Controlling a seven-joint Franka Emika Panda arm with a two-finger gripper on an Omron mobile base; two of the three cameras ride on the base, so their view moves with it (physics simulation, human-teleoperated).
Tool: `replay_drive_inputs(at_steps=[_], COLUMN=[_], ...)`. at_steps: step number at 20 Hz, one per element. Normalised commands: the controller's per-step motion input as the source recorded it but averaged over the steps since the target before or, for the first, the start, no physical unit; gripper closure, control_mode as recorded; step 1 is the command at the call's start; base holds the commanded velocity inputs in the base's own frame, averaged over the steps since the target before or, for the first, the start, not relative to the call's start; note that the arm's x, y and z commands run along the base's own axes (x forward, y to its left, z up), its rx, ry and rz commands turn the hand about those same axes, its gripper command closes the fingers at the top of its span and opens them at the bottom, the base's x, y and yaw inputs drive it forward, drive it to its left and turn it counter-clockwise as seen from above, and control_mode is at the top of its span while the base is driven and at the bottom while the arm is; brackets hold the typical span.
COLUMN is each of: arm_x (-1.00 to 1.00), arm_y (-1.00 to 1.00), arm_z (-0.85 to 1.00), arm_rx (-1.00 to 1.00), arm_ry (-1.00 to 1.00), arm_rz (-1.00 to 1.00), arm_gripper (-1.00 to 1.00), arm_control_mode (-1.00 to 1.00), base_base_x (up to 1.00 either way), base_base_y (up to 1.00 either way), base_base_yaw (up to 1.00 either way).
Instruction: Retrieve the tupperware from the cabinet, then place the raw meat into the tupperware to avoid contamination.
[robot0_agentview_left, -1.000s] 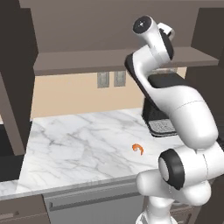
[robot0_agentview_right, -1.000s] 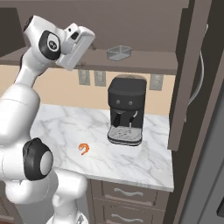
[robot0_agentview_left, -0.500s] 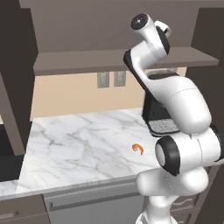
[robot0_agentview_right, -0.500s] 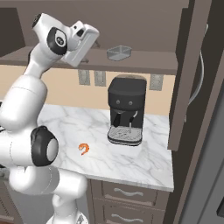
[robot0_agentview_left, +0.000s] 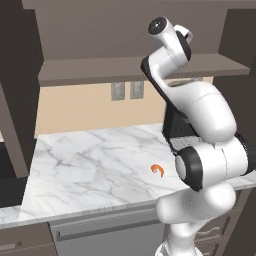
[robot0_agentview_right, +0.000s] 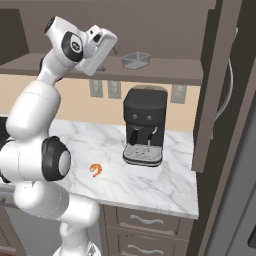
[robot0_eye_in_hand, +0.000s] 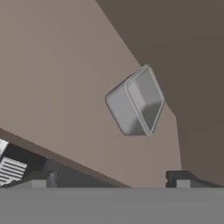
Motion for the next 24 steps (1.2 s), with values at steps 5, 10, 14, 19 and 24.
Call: replay_drive_inputs(at_steps=[5,10,14,19,24], arm_x=[0.23,0.27,0.27,0.23,0.26], arm_y=[-0.17,-0.17,-0.14,-0.09,-0.1], arm_z=[-0.03,-0.07,-0.1,-0.1,-0.04], arm_rx=[-0.02,-0.03,-0.02,-0.02,0.0], arm_ry=[0.0,0.0,0.0,0.0,0.01], arm_rz=[0.0,0.0,0.0,0.0,0.0], arm_gripper=[-1.0,-1.0,-1.0,-1.0,-1.0], arm_control_mode=[-1.0,-1.0,-1.0,-1.0,-1.0], base_base_x=[0.0,0.0,0.0,0.0,0.0], base_base_y=[0.0,0.0,0.0,0.0,0.0], base_base_yaw=[0.0,0.0,0.0,0.0,0.0])
